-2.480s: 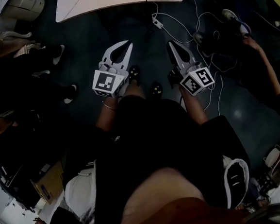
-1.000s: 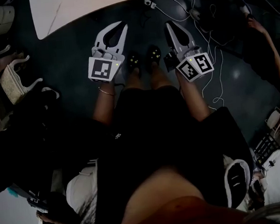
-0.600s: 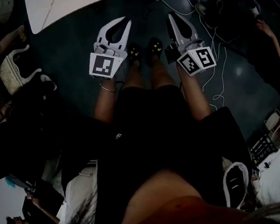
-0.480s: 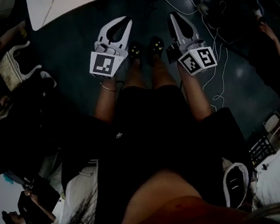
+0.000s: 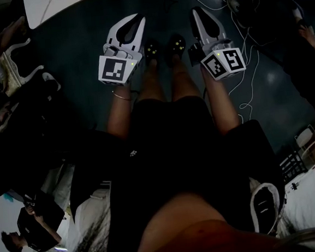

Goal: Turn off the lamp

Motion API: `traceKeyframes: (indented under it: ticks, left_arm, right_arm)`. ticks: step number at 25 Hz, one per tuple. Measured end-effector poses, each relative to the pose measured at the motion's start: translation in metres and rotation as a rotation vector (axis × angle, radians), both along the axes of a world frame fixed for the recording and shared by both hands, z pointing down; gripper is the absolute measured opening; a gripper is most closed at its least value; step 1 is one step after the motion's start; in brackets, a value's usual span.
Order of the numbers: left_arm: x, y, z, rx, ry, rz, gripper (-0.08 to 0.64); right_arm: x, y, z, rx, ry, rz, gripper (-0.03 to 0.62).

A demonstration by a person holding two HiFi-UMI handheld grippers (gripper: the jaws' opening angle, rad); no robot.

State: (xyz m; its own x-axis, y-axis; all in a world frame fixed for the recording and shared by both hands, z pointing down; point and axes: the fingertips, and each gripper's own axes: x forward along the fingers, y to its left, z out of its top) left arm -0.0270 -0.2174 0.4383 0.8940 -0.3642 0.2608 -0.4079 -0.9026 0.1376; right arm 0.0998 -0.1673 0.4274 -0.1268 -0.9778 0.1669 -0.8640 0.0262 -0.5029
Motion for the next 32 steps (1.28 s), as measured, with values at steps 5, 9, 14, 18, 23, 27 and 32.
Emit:
traceKeyframes:
  ticks: [5, 9, 14, 18, 23, 27, 32]
  left_arm:
    - [0.007, 0.003, 0.019, -0.018, -0.005, -0.005, 0.009]
    - [0.014, 0.0, 0.038, -0.024, 0.013, -0.021, 0.054]
    - [0.031, -0.002, 0.053, -0.038, 0.032, -0.012, 0.077]
    - [0.031, -0.001, 0.065, -0.042, 0.009, 0.01, 0.077]
    - [0.033, 0.0, 0.07, -0.039, 0.018, 0.004, 0.077]
    - [0.029, 0.001, 0.073, -0.05, 0.02, -0.013, 0.077]
    - [0.026, 0.006, 0.074, -0.053, 0.019, -0.014, 0.075]
  right_arm:
    - [0.004, -0.008, 0.021, -0.017, 0.009, -0.009, 0.018]
    - [0.005, -0.016, 0.033, -0.027, 0.029, -0.027, 0.026]
    - [0.013, -0.029, 0.053, -0.037, 0.05, -0.041, 0.046]
    - [0.01, -0.043, 0.066, -0.048, 0.068, -0.054, 0.066]
    - [0.01, -0.062, 0.079, -0.078, 0.118, -0.057, 0.121]
    - [0.006, -0.076, 0.08, -0.055, 0.119, -0.074, 0.121]
    - [0.007, -0.087, 0.088, -0.052, 0.144, -0.082, 0.121]
